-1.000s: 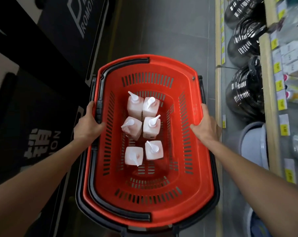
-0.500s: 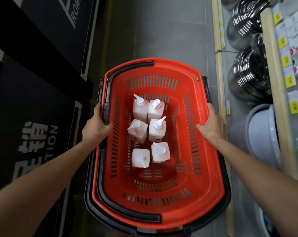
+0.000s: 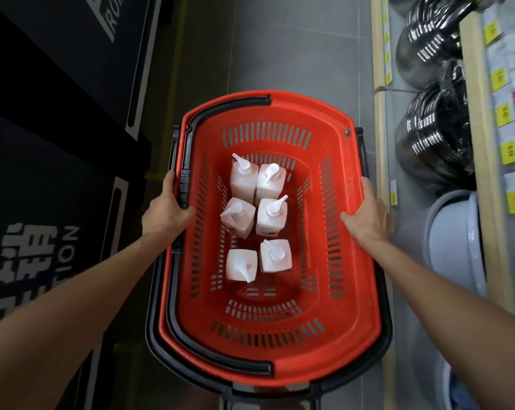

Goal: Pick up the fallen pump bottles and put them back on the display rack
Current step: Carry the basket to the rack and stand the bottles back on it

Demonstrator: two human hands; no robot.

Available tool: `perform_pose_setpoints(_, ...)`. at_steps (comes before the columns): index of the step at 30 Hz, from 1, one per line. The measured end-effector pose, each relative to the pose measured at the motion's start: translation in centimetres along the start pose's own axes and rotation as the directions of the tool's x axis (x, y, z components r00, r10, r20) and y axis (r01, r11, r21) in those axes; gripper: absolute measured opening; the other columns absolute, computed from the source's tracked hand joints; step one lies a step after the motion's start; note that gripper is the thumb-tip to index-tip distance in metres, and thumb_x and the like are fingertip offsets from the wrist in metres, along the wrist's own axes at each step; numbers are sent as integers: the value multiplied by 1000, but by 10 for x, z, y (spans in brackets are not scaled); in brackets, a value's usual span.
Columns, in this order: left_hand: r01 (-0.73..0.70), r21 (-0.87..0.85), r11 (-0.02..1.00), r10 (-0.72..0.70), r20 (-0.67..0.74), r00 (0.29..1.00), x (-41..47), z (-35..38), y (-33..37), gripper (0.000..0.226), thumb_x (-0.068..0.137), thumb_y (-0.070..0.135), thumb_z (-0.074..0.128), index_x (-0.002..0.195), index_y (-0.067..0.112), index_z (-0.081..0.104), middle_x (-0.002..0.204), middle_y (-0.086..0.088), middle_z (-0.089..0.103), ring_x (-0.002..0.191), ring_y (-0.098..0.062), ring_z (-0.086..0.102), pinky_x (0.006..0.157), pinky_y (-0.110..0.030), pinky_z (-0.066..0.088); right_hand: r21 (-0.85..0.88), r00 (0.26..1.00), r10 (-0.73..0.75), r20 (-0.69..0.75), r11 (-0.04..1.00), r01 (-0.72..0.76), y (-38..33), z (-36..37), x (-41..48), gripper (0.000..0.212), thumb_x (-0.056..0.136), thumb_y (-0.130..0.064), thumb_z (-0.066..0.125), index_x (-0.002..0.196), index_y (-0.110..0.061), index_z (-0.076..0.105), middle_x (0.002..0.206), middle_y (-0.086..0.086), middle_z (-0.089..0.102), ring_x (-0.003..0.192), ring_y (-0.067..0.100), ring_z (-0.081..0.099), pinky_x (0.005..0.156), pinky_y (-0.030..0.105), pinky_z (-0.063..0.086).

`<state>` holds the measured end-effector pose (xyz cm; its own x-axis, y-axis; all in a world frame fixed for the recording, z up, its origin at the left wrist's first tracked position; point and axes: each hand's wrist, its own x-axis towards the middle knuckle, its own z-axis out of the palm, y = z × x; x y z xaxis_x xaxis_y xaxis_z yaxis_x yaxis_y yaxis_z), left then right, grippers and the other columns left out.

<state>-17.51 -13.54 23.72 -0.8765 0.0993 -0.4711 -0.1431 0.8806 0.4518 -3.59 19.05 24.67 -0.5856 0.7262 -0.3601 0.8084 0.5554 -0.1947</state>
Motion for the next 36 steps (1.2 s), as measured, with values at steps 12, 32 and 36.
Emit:
perform_pose_setpoints(12,-38,26,999,39,-76,996,44,14,5,92,85,46,63,153,31,2,117,-13,62,94,-28,66,76,-48,57,-5,1000,1,-31,1000,-1,-20,16,45,81,86,-27,66,149,-35,17,116,20,55,101,39,60,84,42,45)
perform_pose_setpoints(32,-81,302,950,121,-115,986,29,17,32,86,88,42,57,153,8,13,154,-20,19,140,-38,26,106,-52,38,-203,992,-122,-27,972,114,-33,11,30,79,85,-29,66,150,-12,22,146,21,28,129,38,35,99,48,39)
perform_pose_setpoints(36,-343,307,888,370,-30,929,6,23,32,70,90,27,57,149,4,26,152,-18,29,142,-35,26,116,-44,23,-307,962,-266,60,912,271,-38,17,6,63,86,-27,61,142,-10,36,134,18,45,122,35,42,98,46,38)
